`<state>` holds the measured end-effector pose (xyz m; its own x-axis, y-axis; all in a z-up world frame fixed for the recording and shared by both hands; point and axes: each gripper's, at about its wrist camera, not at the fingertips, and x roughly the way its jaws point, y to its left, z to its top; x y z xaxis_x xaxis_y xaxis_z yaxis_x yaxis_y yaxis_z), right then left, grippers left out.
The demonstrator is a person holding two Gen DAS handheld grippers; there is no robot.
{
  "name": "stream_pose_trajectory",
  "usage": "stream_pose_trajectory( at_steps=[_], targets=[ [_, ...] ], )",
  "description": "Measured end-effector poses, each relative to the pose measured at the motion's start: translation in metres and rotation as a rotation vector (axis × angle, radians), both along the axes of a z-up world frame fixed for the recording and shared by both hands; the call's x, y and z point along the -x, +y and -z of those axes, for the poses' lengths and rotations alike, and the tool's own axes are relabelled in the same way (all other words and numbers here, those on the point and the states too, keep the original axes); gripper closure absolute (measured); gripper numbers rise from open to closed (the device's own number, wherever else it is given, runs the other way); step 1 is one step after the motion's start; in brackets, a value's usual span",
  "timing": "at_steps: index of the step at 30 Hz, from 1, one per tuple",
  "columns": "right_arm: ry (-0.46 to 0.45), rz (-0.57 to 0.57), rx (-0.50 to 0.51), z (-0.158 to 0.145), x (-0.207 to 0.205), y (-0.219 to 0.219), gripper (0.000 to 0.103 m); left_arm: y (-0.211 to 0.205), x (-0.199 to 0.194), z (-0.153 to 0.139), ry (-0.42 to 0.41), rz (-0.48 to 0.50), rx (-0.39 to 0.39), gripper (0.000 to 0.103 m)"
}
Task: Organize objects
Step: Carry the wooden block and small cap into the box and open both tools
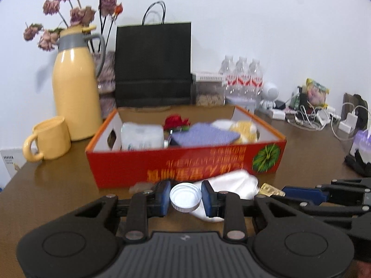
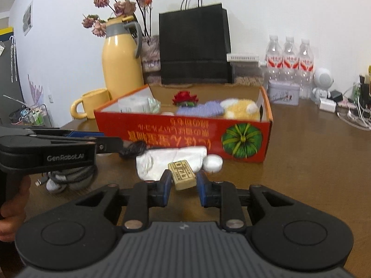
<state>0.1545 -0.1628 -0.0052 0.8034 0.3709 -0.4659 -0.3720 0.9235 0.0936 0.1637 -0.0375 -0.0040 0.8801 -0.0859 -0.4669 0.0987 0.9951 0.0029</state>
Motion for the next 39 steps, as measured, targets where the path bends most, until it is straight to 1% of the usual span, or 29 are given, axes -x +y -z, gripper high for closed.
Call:
stream_pose_trajectory(
  at_steps=[4,10,17,22,25,29,33,39],
  targets=[
    [-0.038,0.013,0.002,-0.016,-0.009,0.001,0.079,-0.006,-0.013,-0.014,-0.023,0.004,0.005,0.076],
    [-0.076,0.020,-0.006,-0.038,-0.036,0.001,0.079,-0.007,-0.036,-0.035,-0.070,-0.016,0.015,0.076],
    [-0.083,0.028,-0.005,-0.046,-0.075,0.008,0.079,-0.004,-0.074,-0.049,-0.086,-0.045,0.031,0.076],
    [-0.083,0.026,0.003,-0.044,-0.104,0.015,0.078,-0.002,-0.104,-0.050,-0.085,-0.075,0.046,0.076],
    [-0.084,0.026,0.002,-0.043,-0.121,0.018,0.078,-0.001,-0.122,-0.048,-0.082,-0.096,0.059,0.076],
    [-0.089,0.037,-0.006,-0.040,-0.140,0.021,0.079,0.004,-0.144,-0.044,-0.067,-0.115,0.059,0.076],
    [-0.086,0.041,0.000,-0.036,-0.156,0.022,0.078,0.010,-0.159,-0.039,-0.052,-0.129,0.052,0.076],
    [-0.068,0.040,0.010,-0.029,-0.171,0.021,0.078,0.011,-0.171,-0.032,-0.037,-0.131,0.029,0.075]
  ],
)
